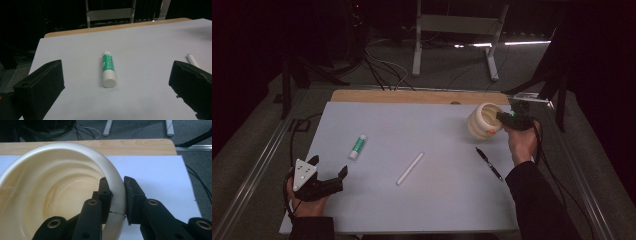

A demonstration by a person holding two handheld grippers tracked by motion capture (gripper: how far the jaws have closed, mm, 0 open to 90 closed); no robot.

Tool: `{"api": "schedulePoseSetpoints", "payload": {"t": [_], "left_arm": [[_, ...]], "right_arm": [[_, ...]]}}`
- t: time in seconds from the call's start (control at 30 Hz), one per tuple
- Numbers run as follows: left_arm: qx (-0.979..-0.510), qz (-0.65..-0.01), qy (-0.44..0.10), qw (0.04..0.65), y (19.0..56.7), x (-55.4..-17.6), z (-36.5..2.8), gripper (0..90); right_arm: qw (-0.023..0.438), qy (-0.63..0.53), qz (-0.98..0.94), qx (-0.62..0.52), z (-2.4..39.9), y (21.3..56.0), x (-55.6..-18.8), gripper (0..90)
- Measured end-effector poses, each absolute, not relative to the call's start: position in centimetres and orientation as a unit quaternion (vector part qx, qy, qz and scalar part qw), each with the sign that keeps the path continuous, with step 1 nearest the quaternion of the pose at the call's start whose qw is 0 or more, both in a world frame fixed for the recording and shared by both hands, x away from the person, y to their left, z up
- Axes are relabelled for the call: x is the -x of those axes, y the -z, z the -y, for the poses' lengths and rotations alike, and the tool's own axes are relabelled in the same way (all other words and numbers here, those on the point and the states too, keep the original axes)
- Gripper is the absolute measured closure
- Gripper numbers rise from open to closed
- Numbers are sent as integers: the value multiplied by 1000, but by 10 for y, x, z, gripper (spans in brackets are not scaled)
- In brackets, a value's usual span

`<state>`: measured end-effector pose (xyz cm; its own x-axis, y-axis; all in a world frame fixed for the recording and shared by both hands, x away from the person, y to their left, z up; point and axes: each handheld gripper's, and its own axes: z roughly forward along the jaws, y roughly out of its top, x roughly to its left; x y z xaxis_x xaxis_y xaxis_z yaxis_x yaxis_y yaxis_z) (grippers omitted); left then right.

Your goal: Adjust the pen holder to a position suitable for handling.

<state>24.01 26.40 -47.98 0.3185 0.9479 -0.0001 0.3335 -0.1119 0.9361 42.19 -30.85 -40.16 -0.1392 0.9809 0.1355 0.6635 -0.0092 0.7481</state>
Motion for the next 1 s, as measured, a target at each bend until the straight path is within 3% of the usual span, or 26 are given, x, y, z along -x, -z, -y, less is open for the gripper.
{"api": "schedulePoseSetpoints", "payload": {"t": [1.0], "left_arm": [[-666, -481, -331, 464, 480, -240, -265, 3]], "right_arm": [[190, -366, -709, -572, 231, 414, -423, 778]]}}
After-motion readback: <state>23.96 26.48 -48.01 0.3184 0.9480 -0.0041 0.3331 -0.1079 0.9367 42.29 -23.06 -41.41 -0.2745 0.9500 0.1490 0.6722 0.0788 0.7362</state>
